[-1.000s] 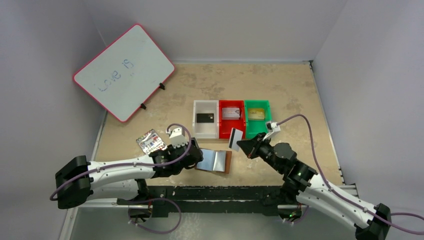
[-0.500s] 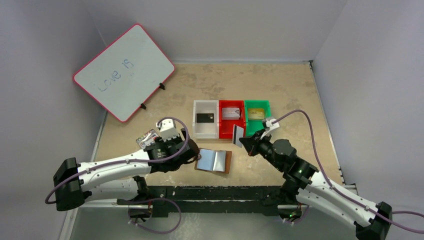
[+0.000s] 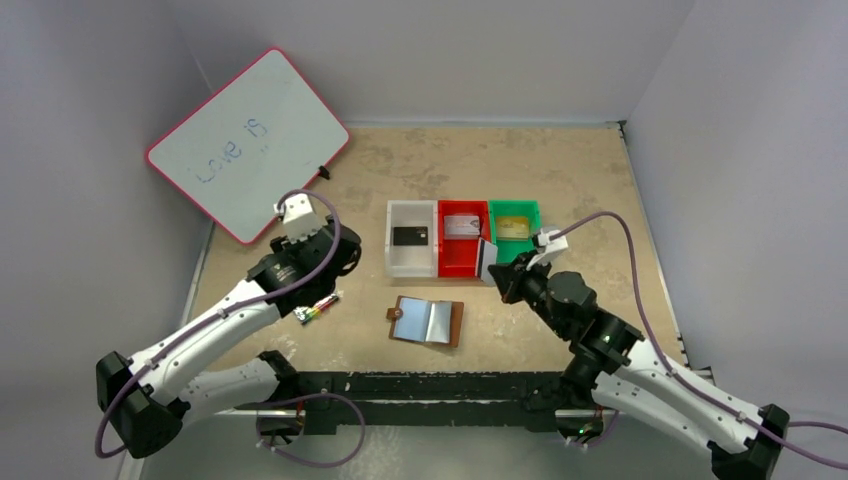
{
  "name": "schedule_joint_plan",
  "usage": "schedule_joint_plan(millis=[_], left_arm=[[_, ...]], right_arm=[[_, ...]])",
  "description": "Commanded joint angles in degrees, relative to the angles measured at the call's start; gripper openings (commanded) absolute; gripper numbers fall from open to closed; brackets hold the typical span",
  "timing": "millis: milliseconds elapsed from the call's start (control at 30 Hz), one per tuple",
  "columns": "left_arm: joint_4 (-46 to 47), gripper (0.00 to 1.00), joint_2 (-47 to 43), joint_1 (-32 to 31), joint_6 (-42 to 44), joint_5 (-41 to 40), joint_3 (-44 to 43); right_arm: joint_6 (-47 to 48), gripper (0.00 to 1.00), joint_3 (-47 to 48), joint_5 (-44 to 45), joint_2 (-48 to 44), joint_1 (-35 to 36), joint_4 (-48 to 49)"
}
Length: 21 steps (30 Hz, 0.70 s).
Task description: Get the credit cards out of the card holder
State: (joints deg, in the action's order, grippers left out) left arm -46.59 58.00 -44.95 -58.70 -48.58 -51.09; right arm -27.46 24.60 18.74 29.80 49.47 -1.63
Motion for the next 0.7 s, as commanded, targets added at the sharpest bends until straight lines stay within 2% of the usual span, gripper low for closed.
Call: schedule_joint_plan(millis=[0, 233, 433, 600, 667], left_arm=[[0.46, 0.78, -2.28, 2.93, 7.72, 2.12, -1.37], [0.85, 0.78, -8.36, 2.98, 10.98, -5.47, -0.54], [5.27, 0.78, -14.09, 2.95, 13.26, -7.28, 6.91], [7.8, 0.78, -16.37, 3.0, 15.89, -8.11, 7.74], [7.91, 0.78, -16.34, 2.94, 16.53, -8.57, 7.42]], right_arm=[[6.45, 0.0, 6.6, 4.5, 5.36, -0.11, -0.57], [20.06, 0.0, 13.12, 4.02, 18.07, -1.04, 2.89], [30.28, 0.0, 17.52, -0.67, 27.84, -6.05, 4.38], [40.23, 0.0, 20.61, -7.58, 33.26, -8.34, 5.8], [42.86, 0.0, 22.38, -7.51, 35.37, -8.48, 5.77]])
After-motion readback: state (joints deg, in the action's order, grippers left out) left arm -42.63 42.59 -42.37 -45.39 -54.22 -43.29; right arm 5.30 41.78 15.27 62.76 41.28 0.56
